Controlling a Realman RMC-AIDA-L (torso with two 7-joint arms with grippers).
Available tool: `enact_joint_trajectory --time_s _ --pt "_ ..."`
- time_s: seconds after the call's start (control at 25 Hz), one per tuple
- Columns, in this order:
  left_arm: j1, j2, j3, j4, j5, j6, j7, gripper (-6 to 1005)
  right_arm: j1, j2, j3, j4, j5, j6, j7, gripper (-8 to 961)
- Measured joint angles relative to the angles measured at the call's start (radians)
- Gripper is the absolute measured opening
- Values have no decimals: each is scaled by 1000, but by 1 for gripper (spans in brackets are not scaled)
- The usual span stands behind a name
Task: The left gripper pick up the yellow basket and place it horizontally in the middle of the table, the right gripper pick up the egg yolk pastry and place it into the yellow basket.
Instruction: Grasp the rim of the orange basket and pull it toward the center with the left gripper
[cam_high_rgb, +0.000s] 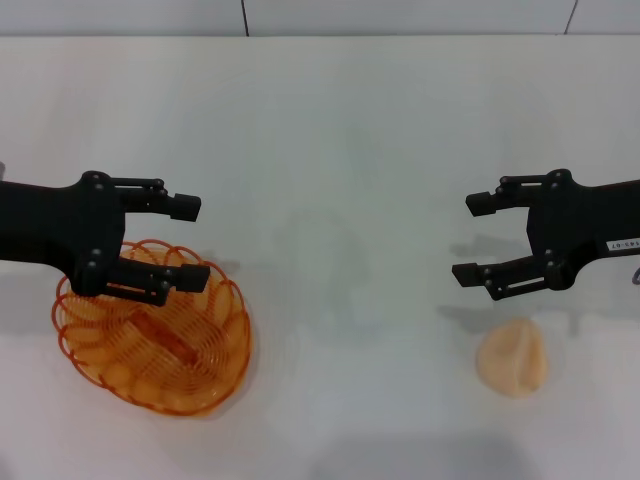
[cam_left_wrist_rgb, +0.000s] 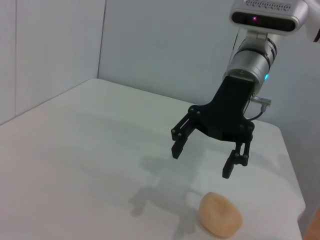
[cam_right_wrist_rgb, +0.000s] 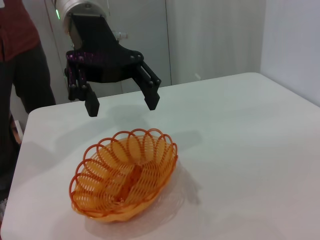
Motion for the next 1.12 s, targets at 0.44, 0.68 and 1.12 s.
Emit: enact_joint_trajectory --time_s 0.44,0.68,1.12 --pt "-3 -1 0 0 0 0 0 847 2 0 0 -1 0 0 0 844" --pt "-8 3 6 0 6 -3 -12 848 2 0 -1 -5 0 1 0 844" --pt "-87 21 8 108 293 -13 -249 847 4 0 -5 -8 0 2 1 843"
